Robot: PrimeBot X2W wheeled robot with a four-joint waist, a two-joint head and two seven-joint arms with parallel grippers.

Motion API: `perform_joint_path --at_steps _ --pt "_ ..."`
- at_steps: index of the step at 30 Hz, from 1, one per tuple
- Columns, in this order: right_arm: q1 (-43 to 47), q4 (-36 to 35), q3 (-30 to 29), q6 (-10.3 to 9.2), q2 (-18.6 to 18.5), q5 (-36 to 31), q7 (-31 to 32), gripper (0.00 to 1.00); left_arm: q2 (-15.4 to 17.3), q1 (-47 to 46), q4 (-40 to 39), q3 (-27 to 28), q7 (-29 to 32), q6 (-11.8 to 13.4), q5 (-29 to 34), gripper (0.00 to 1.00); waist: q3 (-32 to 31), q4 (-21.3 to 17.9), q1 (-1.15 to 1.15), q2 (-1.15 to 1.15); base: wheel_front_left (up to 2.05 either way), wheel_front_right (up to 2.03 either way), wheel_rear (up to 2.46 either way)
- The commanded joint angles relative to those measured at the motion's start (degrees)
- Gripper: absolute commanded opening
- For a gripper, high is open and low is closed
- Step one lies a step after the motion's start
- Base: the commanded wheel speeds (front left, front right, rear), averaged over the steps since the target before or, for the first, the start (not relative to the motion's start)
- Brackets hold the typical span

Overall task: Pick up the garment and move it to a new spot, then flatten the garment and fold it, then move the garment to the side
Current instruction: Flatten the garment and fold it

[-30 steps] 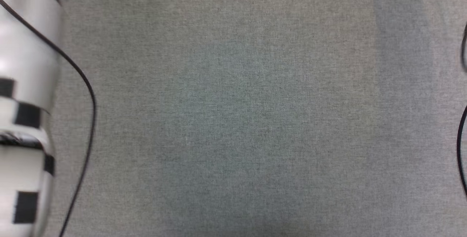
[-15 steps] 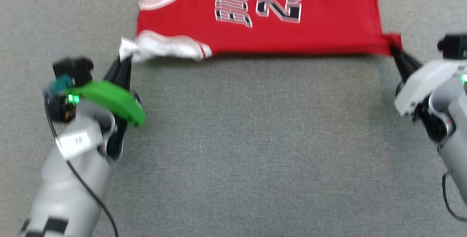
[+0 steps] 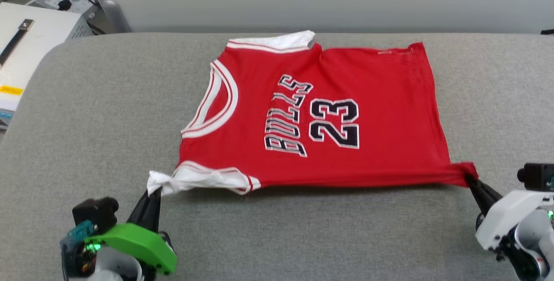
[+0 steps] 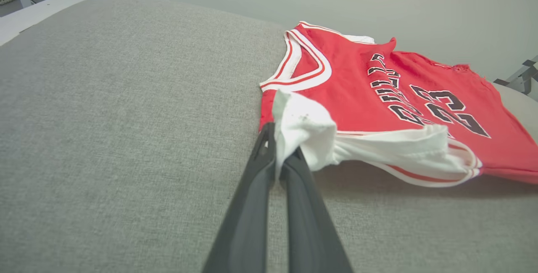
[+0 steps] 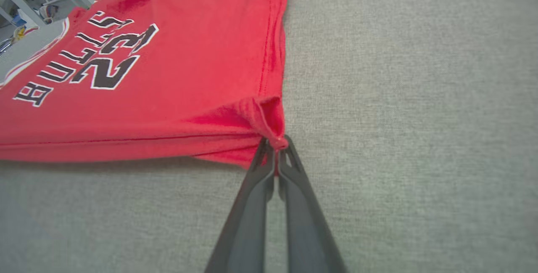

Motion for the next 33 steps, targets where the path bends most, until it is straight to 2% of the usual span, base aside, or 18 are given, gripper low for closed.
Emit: perform_joint_path --at_steps 1,6,10,16,20,24,28,33 --pt "3.02 -1.15 -1.95 -0.12 -0.28 -0.89 0.79 0.00 1.36 2.91 -1.89 0.84 0.53 1.90 -0.41 0.00 -2.61 0.45 0.01 0.00 0.00 0.00 0.00" --pt "13.26 -8.87 -9.16 -0.12 2.16 -4.66 6.06 0.00 2.53 11.82 -10.27 1.05 3.20 6.42 -1.06 0.00 -4.70 0.49 0.01 0.00 0.00 0.00 0.00" --pt "20.71 -16.75 -15.53 -0.12 5.84 -9.14 12.35 0.00 2.36 17.78 -15.97 1.26 4.07 9.36 -1.88 0.00 -5.73 0.28 0.01 0.00 0.00 0.00 0.00" --pt "29.04 -27.91 -23.54 -0.12 12.21 -15.80 20.83 0.00 2.85 22.37 -21.79 2.02 4.88 12.19 -2.34 0.00 -5.53 0.84 0.01 0.00 0.00 0.00 0.00" --pt "30.70 -33.44 -26.00 -0.12 15.36 -18.81 24.76 0.00 3.15 21.57 -23.86 1.70 5.34 11.67 -2.39 0.00 -4.63 0.89 0.01 0.00 0.00 0.00 0.00" --pt "29.41 -36.49 -26.60 -0.12 16.70 -20.12 27.26 0.00 3.65 17.70 -23.36 0.60 6.25 10.14 -1.60 0.00 -3.34 0.95 0.01 0.00 0.00 0.00 0.00" --pt "25.85 -37.84 -25.85 -0.12 16.40 -20.67 28.78 0.00 4.09 11.55 -21.68 -0.94 6.73 7.66 0.07 0.00 -1.09 0.74 0.01 0.00 0.00 0.00 0.00" --pt "20.05 -36.99 -24.03 -0.12 14.07 -20.67 29.07 0.00 3.56 3.42 -17.70 -1.78 6.48 4.54 0.93 0.00 2.10 0.54 0.01 0.00 0.00 0.00 0.00"
